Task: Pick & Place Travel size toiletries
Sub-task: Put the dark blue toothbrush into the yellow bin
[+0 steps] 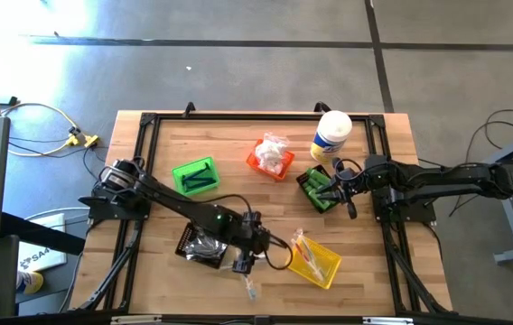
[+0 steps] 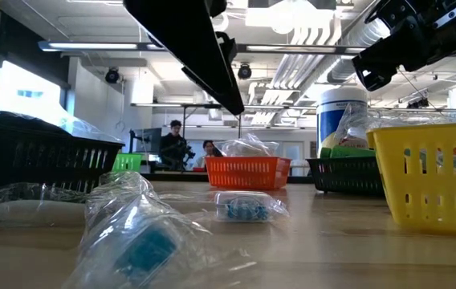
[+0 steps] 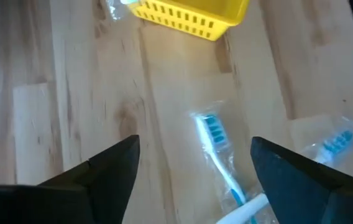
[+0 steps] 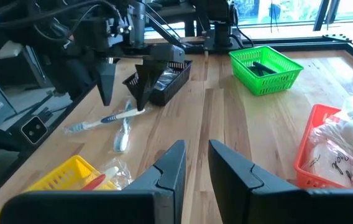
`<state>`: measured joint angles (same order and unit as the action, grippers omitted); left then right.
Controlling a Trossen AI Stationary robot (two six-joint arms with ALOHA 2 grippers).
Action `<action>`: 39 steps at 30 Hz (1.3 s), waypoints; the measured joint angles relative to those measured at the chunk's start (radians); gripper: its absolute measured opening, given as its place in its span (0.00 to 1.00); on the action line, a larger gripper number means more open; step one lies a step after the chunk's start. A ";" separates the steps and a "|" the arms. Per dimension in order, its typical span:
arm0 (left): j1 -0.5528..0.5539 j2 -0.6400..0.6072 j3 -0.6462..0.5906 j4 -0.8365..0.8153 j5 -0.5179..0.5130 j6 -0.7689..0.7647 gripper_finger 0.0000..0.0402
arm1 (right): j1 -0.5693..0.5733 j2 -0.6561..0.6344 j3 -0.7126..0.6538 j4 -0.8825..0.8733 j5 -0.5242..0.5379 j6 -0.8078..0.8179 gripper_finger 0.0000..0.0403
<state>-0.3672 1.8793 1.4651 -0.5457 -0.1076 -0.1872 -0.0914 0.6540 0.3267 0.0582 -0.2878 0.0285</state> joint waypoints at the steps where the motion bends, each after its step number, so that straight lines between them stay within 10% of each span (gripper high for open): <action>1: 0.000 0.000 0.000 0.003 0.006 0.000 0.75 | 0.000 0.000 0.000 0.000 0.000 -0.003 0.15; 39: -0.098 0.135 -0.001 -0.136 0.125 -0.159 0.65 | 0.000 0.000 0.000 -0.002 -0.003 0.000 0.15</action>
<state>-0.4656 2.0141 1.4644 -0.6820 0.0170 -0.3458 -0.0914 0.6537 0.3264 0.0563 -0.2909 0.0288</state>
